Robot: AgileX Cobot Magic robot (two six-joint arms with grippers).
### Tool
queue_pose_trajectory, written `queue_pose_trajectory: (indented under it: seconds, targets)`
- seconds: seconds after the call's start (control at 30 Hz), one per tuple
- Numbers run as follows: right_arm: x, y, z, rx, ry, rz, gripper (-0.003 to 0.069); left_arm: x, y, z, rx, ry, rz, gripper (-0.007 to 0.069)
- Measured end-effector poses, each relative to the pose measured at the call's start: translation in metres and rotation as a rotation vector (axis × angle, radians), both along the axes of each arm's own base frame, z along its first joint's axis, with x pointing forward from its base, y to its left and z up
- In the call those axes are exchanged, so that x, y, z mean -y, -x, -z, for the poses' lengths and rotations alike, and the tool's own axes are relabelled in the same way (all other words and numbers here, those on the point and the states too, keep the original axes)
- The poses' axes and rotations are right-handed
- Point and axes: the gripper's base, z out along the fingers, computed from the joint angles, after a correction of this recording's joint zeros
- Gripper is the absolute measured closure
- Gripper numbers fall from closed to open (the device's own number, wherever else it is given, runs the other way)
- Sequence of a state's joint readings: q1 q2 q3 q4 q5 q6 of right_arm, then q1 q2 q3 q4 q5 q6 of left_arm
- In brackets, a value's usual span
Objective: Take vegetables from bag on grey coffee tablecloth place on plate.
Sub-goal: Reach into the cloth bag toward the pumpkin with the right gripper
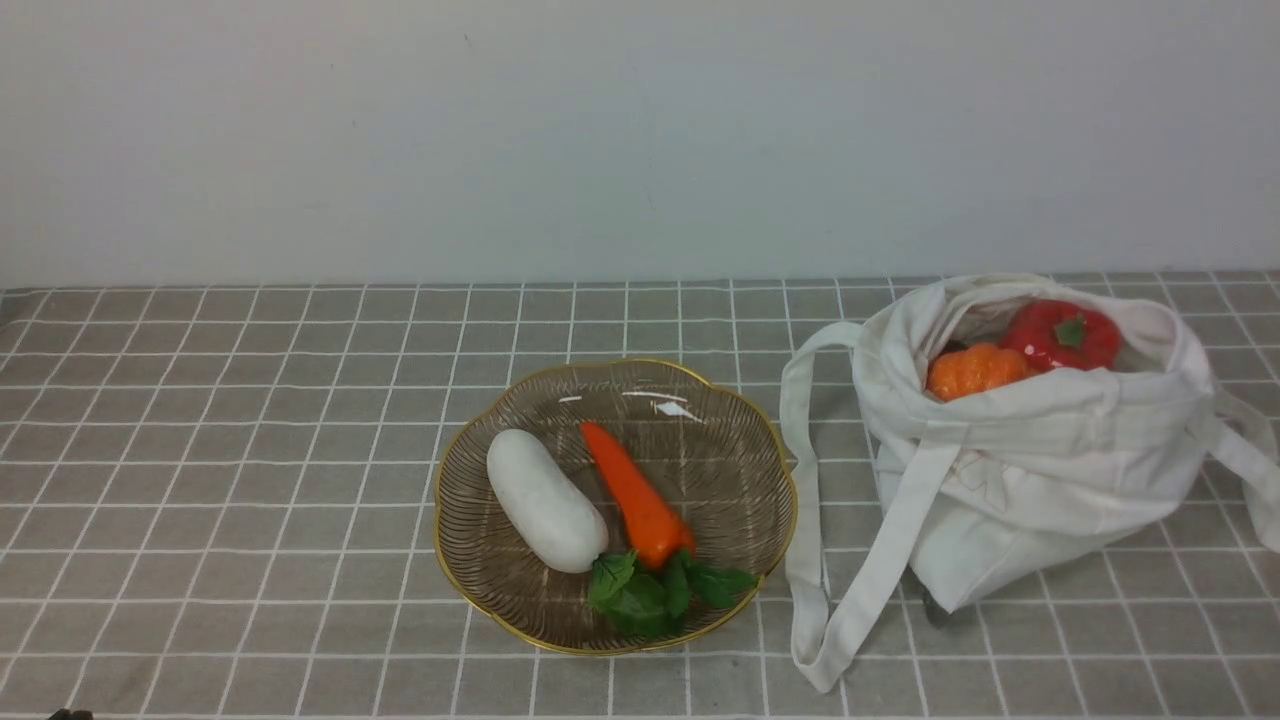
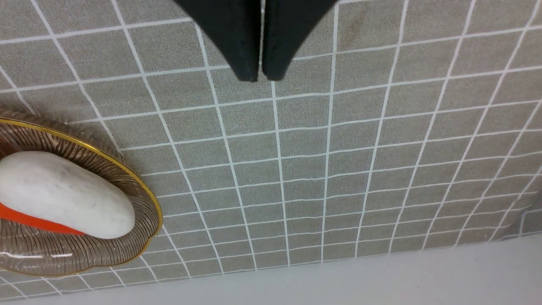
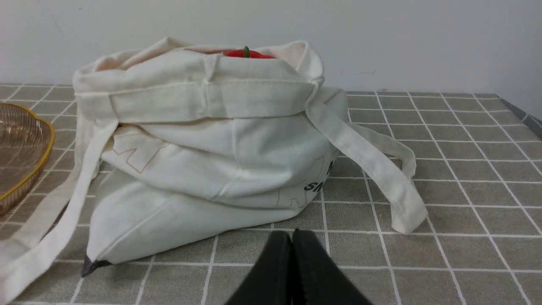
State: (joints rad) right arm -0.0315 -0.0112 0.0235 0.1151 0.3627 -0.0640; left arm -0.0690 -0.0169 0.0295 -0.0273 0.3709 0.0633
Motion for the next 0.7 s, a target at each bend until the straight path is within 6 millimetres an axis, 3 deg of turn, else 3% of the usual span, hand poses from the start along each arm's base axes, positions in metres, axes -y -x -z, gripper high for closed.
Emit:
queue_pose_trajectory:
  seconds: [0.17, 0.23, 0.27, 0.33, 0.7]
  targets:
    - [-0.003, -0.002, -0.009, 0.111, -0.373, 0.017, 0.0674, 0.0, 0.0, 0.0, 0.0, 0.0, 0.0, 0.0629]
    - [-0.001, -0.002, -0.018, 0.208, -0.664, 0.049, 0.0674, 0.0, 0.0, 0.0, 0.0, 0.0, 0.0, 0.0629]
    - [0.0, -0.002, -0.019, 0.214, -0.684, 0.052, 0.0674, 0.0, 0.0, 0.0, 0.0, 0.0, 0.0, 0.0629]
    - [0.004, -0.001, -0.024, 0.283, -0.901, 0.088, 0.0674, 0.0, 0.0, 0.0, 0.0, 0.0, 0.0, 0.0629]
    - [0.016, 0.002, -0.035, 0.428, -0.942, 0.169, 0.0674, 0.0, 0.0, 0.0, 0.0, 0.0, 0.0, 0.0629]
